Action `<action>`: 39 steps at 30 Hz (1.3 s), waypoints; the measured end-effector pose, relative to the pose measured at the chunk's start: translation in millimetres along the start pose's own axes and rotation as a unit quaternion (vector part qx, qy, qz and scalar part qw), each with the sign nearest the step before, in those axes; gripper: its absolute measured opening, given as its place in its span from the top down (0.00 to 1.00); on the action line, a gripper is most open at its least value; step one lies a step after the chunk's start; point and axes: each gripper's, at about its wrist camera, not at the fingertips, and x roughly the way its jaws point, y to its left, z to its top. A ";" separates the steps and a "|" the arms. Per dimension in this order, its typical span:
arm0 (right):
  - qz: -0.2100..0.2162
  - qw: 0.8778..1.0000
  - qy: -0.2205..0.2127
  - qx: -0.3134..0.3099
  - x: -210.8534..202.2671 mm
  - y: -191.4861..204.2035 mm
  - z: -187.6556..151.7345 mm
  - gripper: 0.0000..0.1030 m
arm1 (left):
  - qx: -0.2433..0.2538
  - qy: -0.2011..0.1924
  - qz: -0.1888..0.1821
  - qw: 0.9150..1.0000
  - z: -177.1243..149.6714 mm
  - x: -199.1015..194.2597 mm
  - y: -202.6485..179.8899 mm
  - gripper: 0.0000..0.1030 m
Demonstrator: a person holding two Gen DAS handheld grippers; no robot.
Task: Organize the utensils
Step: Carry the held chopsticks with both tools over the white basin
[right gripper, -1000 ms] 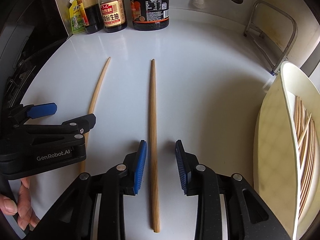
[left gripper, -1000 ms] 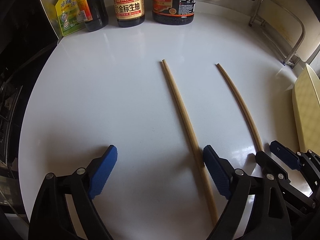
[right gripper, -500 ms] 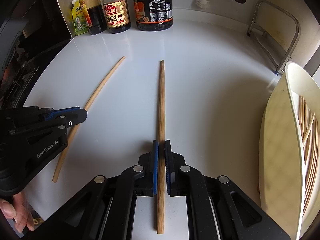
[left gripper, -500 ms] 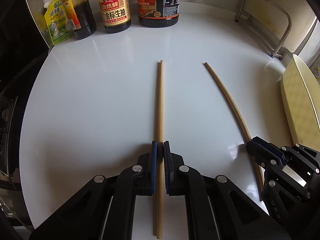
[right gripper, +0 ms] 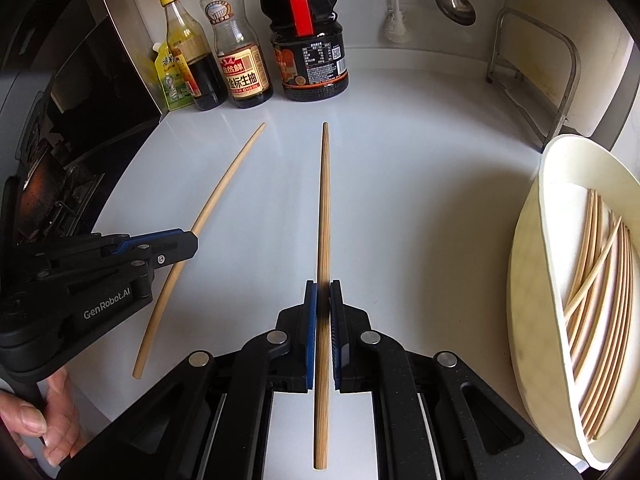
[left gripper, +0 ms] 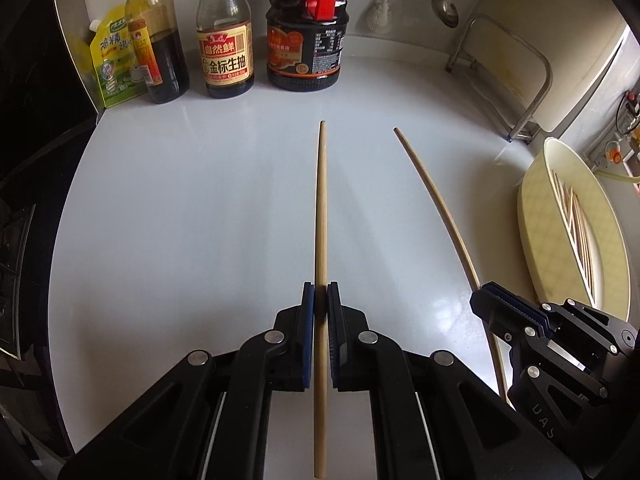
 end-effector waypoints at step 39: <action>-0.140 0.947 -0.036 0.286 -101.2 -253.0 -59.6 0.94 | 0.277 0.064 -0.154 0.946 52.2 35.7 -317.8 0.93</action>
